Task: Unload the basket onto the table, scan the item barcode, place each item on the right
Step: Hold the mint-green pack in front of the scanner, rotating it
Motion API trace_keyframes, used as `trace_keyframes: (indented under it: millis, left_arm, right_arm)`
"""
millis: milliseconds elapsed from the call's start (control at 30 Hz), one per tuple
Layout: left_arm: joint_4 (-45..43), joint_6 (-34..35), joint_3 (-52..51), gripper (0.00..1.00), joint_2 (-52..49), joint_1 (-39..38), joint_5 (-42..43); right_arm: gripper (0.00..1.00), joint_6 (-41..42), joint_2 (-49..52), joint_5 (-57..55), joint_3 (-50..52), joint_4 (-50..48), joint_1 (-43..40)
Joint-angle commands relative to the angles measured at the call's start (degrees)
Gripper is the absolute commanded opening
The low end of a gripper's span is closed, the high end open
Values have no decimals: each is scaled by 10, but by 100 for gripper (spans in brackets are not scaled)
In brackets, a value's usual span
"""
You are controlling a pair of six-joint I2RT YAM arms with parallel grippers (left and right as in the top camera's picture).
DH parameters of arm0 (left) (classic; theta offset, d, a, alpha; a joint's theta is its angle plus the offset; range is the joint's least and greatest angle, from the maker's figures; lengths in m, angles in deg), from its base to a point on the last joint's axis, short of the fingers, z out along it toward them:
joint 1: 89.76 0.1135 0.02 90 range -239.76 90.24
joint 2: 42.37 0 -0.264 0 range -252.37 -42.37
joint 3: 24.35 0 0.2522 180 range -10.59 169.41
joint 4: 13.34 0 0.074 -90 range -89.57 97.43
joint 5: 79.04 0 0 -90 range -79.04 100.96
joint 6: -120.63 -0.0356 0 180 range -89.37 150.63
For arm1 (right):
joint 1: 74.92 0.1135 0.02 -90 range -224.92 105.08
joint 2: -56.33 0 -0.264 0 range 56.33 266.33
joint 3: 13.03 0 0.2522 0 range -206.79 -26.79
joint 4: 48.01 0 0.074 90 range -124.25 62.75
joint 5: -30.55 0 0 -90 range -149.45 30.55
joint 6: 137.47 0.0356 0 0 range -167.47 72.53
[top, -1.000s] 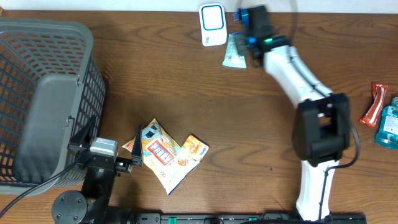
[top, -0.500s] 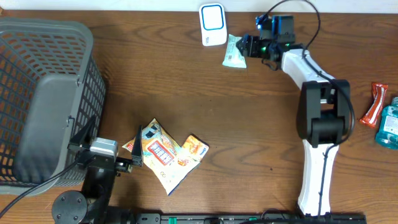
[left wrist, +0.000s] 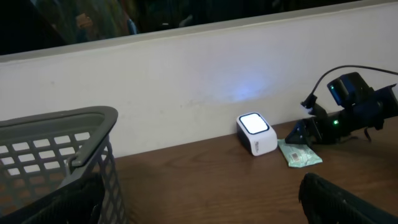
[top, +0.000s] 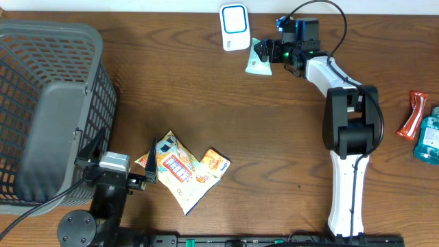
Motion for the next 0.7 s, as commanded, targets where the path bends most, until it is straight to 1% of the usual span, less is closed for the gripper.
trace_keyframes:
  millis: [0,67,100,167,267,367,433,600,667]
  left_arm:
    - [-1,-8,-3,100,1,-2,5]
    - [-1,-8,-3,100,1,-2,5]
    - [-1,-8,-3,100,1,-2,5]
    - [-1,-8,-3,100,1,-2,5]
    - [-1,-8,-4,100,1,-2,5]
    - [-1,-8,-4,100,1,-2,5]
    - [-1,-8,-4,100,1,-2,5]
    - [-1,-8,-4,100,1,-2,5]
    - [-1,-8,-4,100,1,-2,5]
  right_arm:
    - [75,-28,66,10,15,19,9]
    - [57,-43,77,12,15,21,10]
    - [44,-52,78,17,15,23,10]
    - [1,-73,82,23,15,38,11]
    - [1,-106,78,26,14,73,12]
    - [1,-111,58,30,14,100,7]
    - [1,-110,28,42,14,123,1]
    - [1,-125,-101,38,14,207,-8]
    - [1,-128,-152,6,14,243,-6]
